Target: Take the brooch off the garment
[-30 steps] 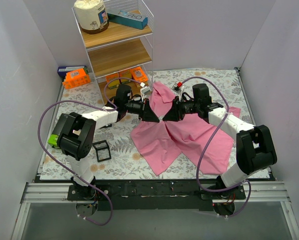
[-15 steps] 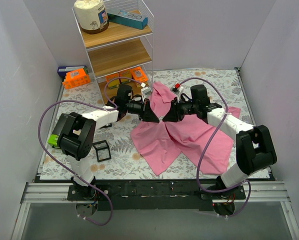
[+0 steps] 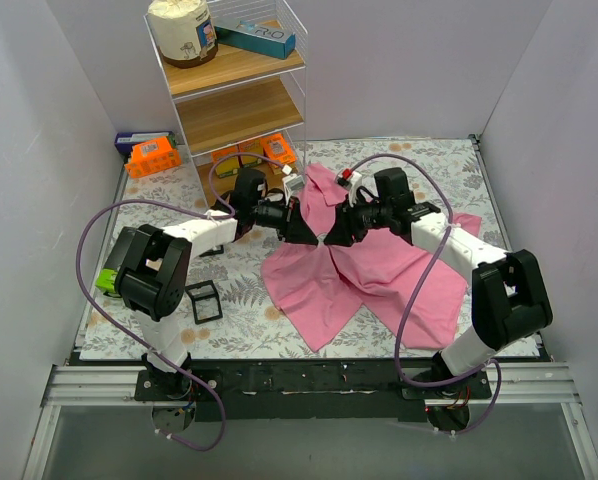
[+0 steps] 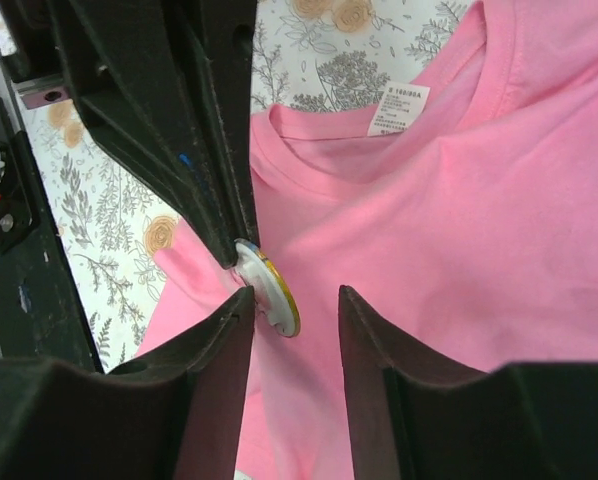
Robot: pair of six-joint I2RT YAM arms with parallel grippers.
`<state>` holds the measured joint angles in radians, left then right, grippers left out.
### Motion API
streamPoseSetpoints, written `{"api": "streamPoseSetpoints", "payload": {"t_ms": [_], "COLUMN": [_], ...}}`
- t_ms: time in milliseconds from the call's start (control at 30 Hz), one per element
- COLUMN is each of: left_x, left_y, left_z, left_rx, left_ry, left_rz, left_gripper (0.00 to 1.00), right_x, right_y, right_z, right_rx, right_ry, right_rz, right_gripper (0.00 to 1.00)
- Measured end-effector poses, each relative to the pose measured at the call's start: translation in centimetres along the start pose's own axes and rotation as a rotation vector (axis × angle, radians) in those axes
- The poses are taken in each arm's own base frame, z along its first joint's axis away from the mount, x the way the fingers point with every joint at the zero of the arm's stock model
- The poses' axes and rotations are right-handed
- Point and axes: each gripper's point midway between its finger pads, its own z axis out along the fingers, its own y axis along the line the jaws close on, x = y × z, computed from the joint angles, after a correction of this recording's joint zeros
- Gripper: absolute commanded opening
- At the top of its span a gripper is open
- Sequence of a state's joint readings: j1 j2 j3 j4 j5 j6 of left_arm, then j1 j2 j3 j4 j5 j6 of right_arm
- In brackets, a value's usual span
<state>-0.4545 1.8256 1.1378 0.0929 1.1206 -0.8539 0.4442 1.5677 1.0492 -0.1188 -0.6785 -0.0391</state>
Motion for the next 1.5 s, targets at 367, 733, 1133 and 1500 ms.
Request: {"api": "streamPoseSetpoints", "payload": {"t_ms": [367,733,1133,1500], "left_x": [-1.1,-1.2,-1.0,-1.0], "left_y": [-0.4,-0.7,-0.8,-0.9], "left_z": [-0.5,-0.6,-0.5,-0.5], "left_rx": [0.031,0.051,0.058,0.059], "left_ry": [0.008,0.002,-0.003,-0.004], "left_rz": [0.087,0.082,0.067,0.062], "left_gripper": [0.00,0.00,0.00,0.00], "right_x": [-2.5,-1.3,-1.4,-1.6], "right_y": [1.3,0.6,0.6,1.3], "right_z": [-3.9,-2.7,-1.9,-1.7], "right_rx": [-0.104,-0.136,-0.168,-0.201], "right_ry": [-0.026,0.010,0.008,-0.002], "right_rz": [-0.180,-0.157,-0.088,-0.093], "right_gripper": [0.54,0.47,0.34,0.04]}}
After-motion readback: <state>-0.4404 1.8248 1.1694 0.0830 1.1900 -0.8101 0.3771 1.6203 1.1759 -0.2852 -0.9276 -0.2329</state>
